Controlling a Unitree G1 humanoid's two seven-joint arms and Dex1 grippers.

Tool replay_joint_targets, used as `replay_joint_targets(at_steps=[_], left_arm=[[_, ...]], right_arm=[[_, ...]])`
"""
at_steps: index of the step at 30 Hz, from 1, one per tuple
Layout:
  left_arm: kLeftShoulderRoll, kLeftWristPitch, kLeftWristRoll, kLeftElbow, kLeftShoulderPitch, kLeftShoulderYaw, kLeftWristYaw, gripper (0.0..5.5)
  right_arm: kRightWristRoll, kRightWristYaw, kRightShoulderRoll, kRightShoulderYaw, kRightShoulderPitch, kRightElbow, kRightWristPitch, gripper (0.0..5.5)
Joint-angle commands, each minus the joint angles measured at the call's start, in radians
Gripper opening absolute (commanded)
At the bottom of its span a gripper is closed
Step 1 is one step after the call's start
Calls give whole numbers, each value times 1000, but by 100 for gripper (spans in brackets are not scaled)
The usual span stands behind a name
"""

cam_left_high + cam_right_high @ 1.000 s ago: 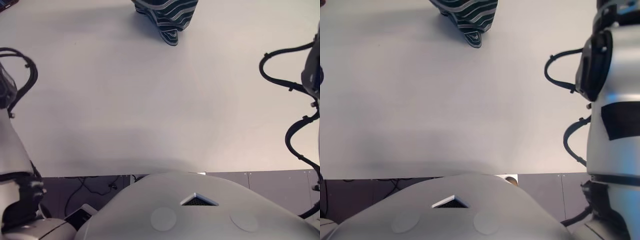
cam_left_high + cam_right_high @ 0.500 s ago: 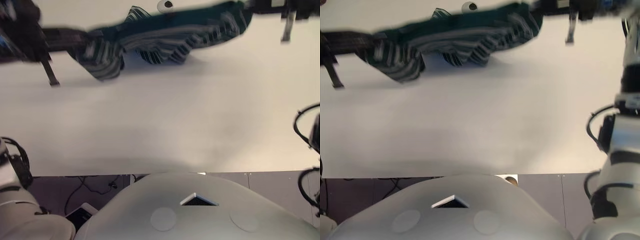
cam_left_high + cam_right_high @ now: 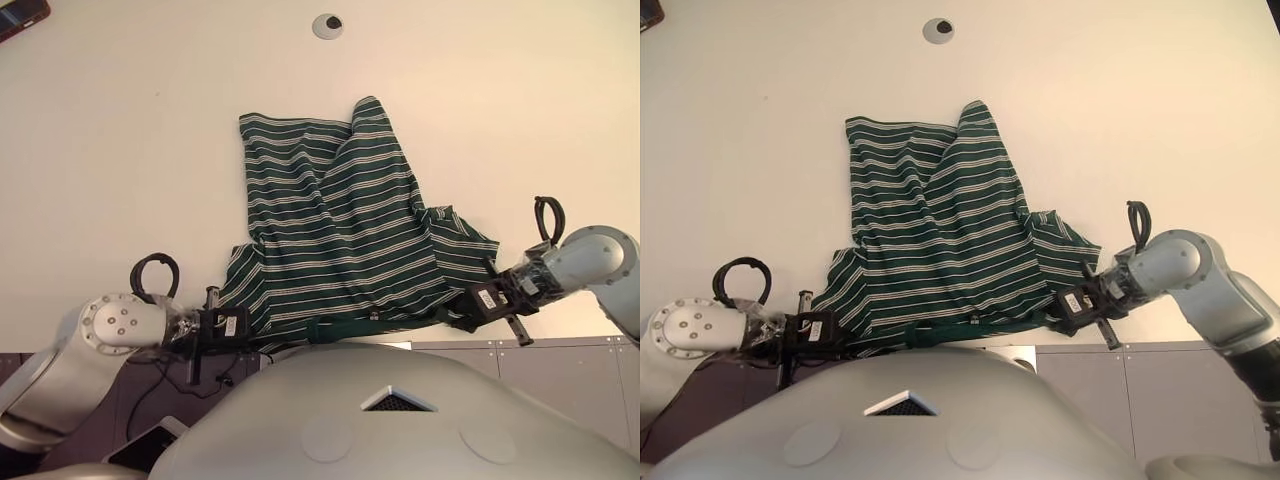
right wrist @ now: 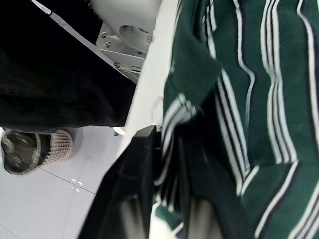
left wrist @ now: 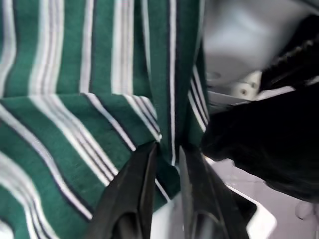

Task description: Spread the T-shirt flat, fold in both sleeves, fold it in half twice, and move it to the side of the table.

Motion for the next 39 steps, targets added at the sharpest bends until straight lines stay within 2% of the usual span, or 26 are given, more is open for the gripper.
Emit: replay_joint_targets(at_steps=[1, 3, 4, 5, 7, 10, 13, 15, 22, 26, 33, 39], left_arm=[[-125, 88, -339, 36, -124, 349, -45, 71], [-200, 167, -569, 143, -307, 472, 2, 71], [-226, 185, -632, 190, -374, 493, 28, 71], [-256, 214, -630, 246, -451, 462, 87, 71], [-321, 226, -494, 374, -601, 308, 259, 52], [-450, 109, -260, 607, -783, 53, 424, 8], [-556, -61, -81, 875, -900, -98, 509, 3], [-625, -159, -34, 1026, -951, -133, 532, 3], [-694, -336, 121, 1498, -1091, -173, 618, 3], [-714, -413, 198, 1755, -1198, -194, 695, 3], [-756, -486, 191, 1901, -1260, -156, 702, 3], [-806, -581, 180, 2035, -1419, -91, 764, 3]], right_arm=[[238, 57, 34, -122, -166, 39, 172, 77], [429, 70, 113, -198, -372, 138, 346, 77], [490, 70, 147, -217, -457, 191, 407, 77], [502, 40, 197, -218, -529, 253, 441, 77], [406, -94, 324, -163, -619, 367, 431, 52], [141, -304, 528, -2, -657, 560, 237, 2], [-29, -501, 705, 55, -730, 828, 86, 0], [-99, -585, 774, 63, -767, 968, 11, 0], [-294, -669, 791, 116, -798, 1236, -146, 0], [-336, -716, 781, 104, -819, 1310, -178, 0], [-325, -706, 757, 47, -844, 1325, -191, 0], [-342, -841, 859, 9, -914, 1514, -215, 0]])
